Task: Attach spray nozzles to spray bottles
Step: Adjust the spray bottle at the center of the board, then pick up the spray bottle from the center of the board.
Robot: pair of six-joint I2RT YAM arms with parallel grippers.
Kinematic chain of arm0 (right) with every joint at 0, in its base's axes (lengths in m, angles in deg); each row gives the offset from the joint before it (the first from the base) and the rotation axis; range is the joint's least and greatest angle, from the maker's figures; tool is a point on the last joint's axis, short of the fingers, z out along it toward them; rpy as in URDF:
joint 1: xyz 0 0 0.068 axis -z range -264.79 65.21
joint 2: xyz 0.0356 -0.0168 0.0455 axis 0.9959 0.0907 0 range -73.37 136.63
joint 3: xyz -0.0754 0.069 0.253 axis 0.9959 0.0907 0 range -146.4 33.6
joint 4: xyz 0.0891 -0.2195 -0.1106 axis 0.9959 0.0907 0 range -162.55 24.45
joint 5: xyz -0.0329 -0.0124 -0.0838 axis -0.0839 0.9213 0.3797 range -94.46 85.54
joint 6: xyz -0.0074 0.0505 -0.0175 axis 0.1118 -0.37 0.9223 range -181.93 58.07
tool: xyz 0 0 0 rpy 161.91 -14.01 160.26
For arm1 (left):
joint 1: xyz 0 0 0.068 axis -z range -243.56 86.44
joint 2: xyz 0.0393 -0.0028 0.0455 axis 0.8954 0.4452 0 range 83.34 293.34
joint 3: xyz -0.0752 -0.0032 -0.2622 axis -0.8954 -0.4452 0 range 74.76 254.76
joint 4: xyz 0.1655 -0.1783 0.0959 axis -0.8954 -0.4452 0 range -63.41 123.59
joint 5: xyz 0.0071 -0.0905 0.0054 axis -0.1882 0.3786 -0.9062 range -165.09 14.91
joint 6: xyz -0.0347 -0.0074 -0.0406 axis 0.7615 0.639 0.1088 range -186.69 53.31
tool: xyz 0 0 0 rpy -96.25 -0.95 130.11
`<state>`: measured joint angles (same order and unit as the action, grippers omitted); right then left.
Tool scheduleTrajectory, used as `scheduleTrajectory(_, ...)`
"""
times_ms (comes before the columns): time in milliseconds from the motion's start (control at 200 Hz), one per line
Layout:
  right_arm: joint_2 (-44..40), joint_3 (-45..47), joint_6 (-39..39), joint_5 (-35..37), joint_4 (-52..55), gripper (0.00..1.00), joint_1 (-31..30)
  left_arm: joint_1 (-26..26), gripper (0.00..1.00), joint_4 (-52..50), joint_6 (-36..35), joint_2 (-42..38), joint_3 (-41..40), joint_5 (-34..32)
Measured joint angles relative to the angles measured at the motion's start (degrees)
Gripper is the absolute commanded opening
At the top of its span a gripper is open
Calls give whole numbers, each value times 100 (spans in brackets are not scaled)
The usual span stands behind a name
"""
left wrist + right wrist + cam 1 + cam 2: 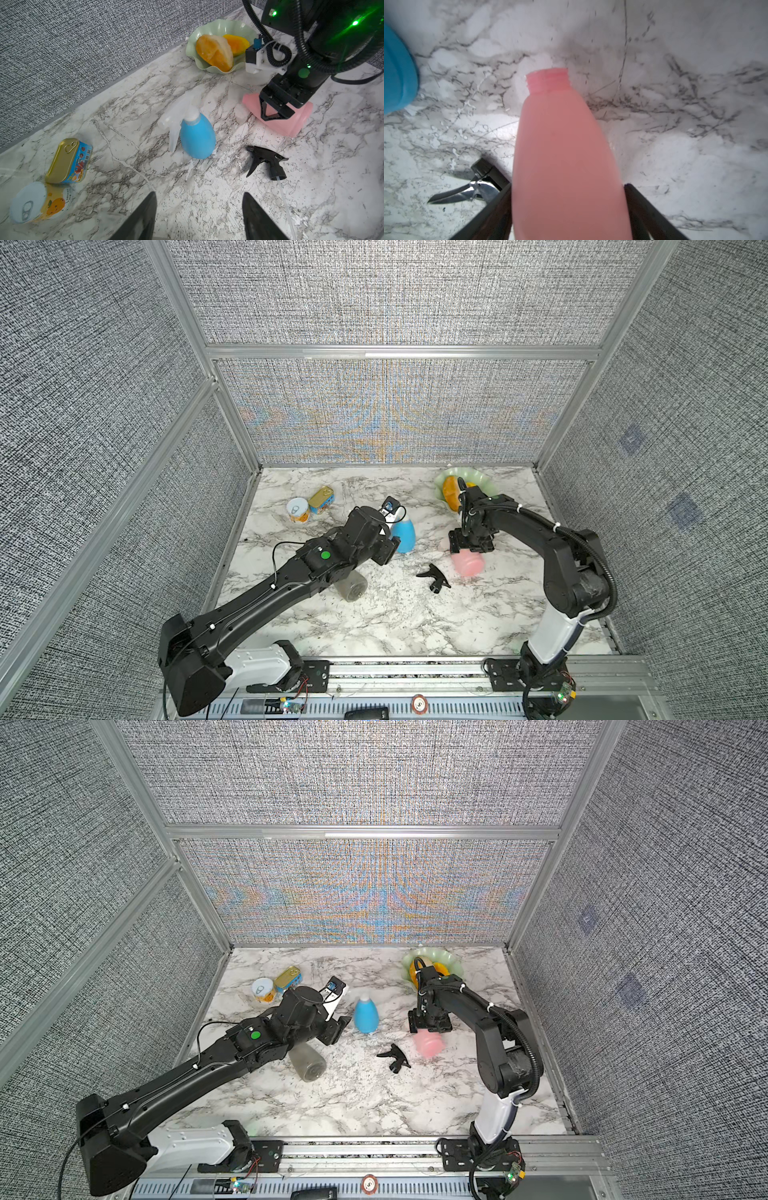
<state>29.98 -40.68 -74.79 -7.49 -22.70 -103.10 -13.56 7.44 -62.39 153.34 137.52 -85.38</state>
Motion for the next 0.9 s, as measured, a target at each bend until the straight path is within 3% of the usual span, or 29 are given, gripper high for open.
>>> scheduleTrajectory(365,1220,-957,208,127,404,88,103,-96,66,122,-44,-562,-337,273)
scheduleTrajectory(520,1353,-1276,205,299,632,94,105,-96,66,170,-63,-697,-428,275)
scheduleTrajectory(690,1554,-1464,199,297,706,81,109,-96,66,208,-63,-704,-444,275)
scheduleTrajectory(900,1438,-1152,160,223,754,76,116,-98,66,243,-63,-708,-481,275)
